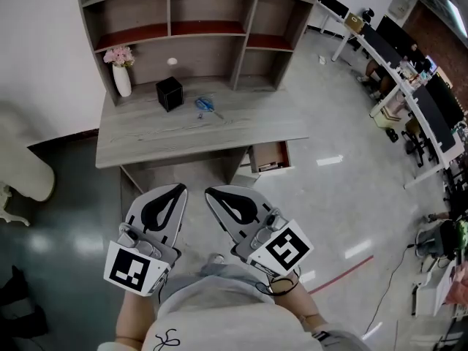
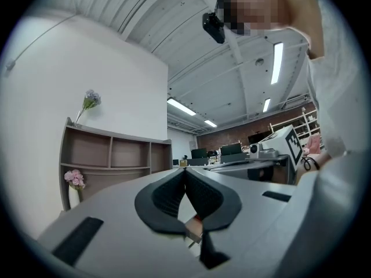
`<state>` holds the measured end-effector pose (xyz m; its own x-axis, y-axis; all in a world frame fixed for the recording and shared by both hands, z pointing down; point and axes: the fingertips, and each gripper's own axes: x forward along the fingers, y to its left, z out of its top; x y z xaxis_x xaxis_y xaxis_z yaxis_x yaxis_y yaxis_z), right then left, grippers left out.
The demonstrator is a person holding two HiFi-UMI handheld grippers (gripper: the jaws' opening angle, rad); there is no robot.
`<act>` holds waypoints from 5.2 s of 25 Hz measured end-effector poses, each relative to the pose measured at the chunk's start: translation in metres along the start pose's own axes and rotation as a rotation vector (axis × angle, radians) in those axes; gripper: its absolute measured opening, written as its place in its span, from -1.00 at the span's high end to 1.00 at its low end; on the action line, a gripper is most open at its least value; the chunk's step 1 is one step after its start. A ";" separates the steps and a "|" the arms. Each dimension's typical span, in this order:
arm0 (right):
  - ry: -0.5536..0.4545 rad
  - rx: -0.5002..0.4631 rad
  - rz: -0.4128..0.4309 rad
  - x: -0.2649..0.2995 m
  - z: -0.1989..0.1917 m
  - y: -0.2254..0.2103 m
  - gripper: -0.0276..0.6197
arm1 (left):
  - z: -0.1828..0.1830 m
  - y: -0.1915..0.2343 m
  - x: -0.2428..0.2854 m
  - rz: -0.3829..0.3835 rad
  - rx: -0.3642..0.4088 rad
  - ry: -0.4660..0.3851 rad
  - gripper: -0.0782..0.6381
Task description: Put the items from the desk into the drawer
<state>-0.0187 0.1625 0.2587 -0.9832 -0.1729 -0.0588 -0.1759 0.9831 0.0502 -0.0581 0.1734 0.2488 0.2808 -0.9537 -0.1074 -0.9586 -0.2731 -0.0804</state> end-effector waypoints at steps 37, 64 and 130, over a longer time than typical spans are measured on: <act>-0.009 0.062 -0.233 0.099 -0.021 -0.131 0.89 | -0.032 0.122 0.117 -0.196 -0.022 0.036 0.75; 0.024 0.091 -0.406 0.194 -0.047 -0.179 0.89 | -0.083 0.224 0.153 -0.374 -0.048 0.113 0.75; 0.112 0.245 -0.462 0.177 -0.119 -0.384 0.89 | -0.417 0.228 0.330 -0.546 0.218 0.942 0.55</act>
<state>-0.1308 -0.2523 0.3478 -0.8076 -0.5831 0.0881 -0.5882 0.7858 -0.1912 -0.2039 -0.2560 0.6084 0.4258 -0.4515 0.7841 -0.6625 -0.7458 -0.0696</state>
